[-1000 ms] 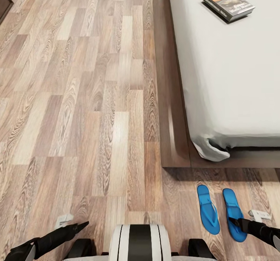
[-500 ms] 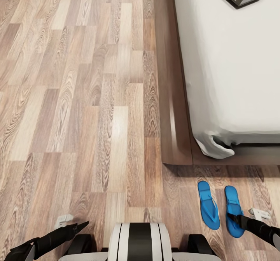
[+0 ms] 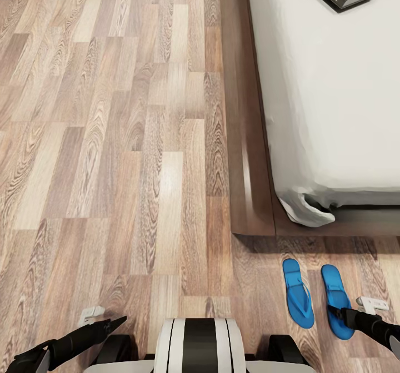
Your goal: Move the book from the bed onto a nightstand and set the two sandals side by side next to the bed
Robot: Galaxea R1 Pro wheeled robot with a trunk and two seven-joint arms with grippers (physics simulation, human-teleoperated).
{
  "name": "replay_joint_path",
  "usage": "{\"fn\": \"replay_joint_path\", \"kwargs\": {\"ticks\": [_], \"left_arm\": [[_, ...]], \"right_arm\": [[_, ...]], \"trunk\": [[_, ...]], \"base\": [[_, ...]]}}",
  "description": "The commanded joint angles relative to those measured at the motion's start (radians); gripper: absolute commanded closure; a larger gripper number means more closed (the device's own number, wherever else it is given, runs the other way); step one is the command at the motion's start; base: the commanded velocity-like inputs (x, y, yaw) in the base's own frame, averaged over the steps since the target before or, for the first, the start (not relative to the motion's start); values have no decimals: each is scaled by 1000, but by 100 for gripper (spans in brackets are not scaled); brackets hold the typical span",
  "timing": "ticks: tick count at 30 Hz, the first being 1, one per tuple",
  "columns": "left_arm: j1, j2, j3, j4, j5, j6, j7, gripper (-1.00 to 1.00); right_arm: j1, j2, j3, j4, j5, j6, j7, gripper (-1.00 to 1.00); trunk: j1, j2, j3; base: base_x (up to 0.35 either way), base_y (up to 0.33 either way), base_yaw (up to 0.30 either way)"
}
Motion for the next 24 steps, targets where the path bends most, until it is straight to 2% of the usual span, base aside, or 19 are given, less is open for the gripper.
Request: {"fn": "replay_joint_path", "kwargs": {"ticks": [1,11,14,24], "left_arm": [[-1,-1,7,-1,-8,9,-7,-100],[-1,-1,6,-1,-8,11,-7,-100],[-1,-1,6,-1,-9,11,-7,-100],[-1,-1,6,-1,-9,9,-7,-100]], "right_arm": [[-2,-1,3,4,1,78,0,100],[-2,-1,3,4,1,78,0,100],[-2,-1,2,4,1,78,0,100],[-2,-1,3,4,1,78,0,100]], "trunk": [[0,0,0],[0,0,0],[-1,1,11],[-1,1,11]], "base": [[0,0,0],[0,0,0],[0,0,0],[0,0,0]]}}
